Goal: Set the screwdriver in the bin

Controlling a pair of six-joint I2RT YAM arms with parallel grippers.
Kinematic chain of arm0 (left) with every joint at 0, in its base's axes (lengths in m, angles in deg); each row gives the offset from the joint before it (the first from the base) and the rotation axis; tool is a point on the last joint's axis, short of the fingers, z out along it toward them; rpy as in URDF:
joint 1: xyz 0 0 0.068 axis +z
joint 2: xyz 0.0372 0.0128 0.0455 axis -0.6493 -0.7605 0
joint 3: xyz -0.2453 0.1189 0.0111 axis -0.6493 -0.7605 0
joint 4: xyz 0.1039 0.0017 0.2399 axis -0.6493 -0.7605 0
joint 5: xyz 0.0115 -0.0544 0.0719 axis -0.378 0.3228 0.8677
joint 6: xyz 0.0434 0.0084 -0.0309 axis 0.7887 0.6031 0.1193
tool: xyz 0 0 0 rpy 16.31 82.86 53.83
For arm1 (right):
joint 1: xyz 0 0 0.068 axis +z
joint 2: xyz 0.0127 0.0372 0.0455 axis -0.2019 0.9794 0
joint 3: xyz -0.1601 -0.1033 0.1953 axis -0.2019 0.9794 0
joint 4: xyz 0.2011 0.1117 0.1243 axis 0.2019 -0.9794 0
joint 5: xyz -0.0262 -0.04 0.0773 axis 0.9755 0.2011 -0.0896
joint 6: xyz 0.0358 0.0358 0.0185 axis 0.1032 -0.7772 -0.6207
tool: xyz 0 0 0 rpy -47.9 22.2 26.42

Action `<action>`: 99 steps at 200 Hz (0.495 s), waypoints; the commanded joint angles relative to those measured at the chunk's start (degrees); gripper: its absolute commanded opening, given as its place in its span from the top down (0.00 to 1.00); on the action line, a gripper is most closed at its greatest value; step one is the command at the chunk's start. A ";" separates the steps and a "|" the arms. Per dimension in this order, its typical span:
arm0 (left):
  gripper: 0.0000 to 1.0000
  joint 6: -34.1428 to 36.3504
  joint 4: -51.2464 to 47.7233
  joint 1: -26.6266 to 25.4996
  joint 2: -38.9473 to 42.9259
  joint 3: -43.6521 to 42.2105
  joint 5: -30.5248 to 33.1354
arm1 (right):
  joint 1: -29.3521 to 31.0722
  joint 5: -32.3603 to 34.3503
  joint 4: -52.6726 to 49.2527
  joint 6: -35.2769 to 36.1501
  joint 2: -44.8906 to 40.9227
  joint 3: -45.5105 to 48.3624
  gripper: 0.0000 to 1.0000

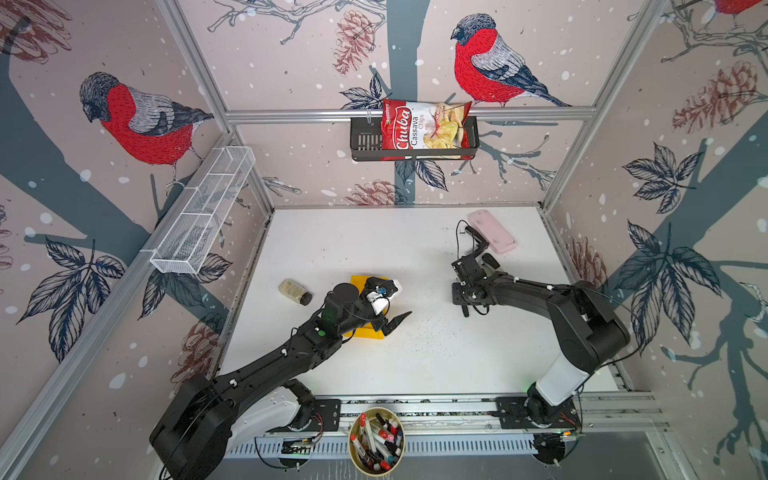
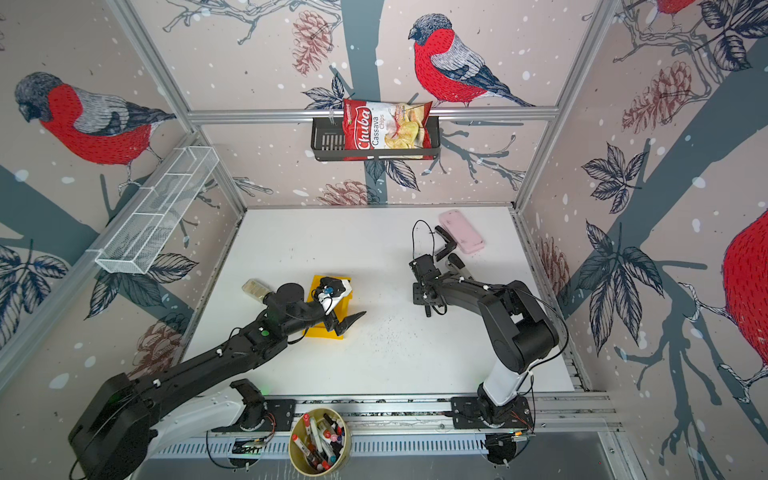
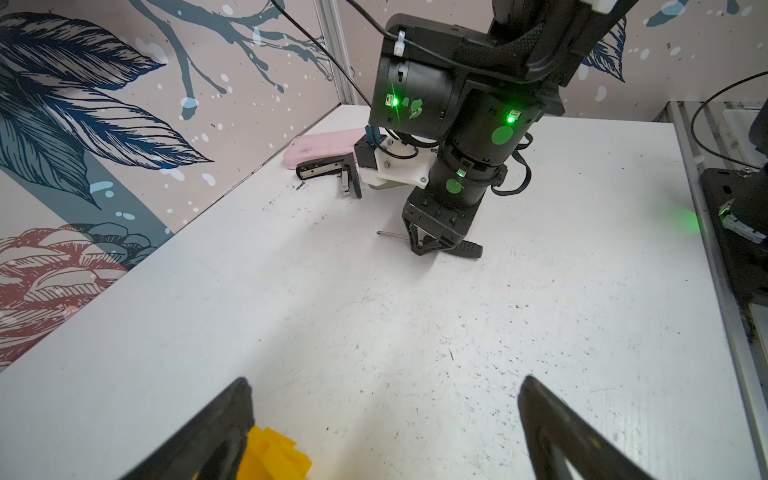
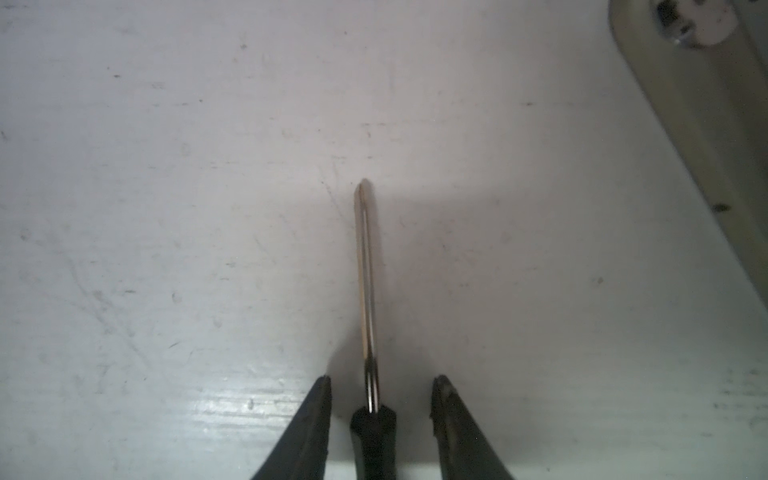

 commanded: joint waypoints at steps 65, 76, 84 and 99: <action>0.02 0.46 0.32 -0.08 -0.99 0.13 0.18 | 0.03 0.02 -1.21 -1.07 -0.50 0.24 0.85; 0.02 0.34 0.44 -0.07 -0.99 0.04 0.27 | 0.03 0.17 -1.14 -1.18 -0.65 0.24 0.87; 0.02 0.20 0.52 -0.12 -1.08 0.12 0.36 | 0.03 0.29 -1.12 -1.26 -0.82 0.24 0.88; 0.02 -0.18 0.58 -0.13 -1.28 0.26 0.46 | 0.07 0.27 -1.14 -1.20 -1.10 0.08 0.88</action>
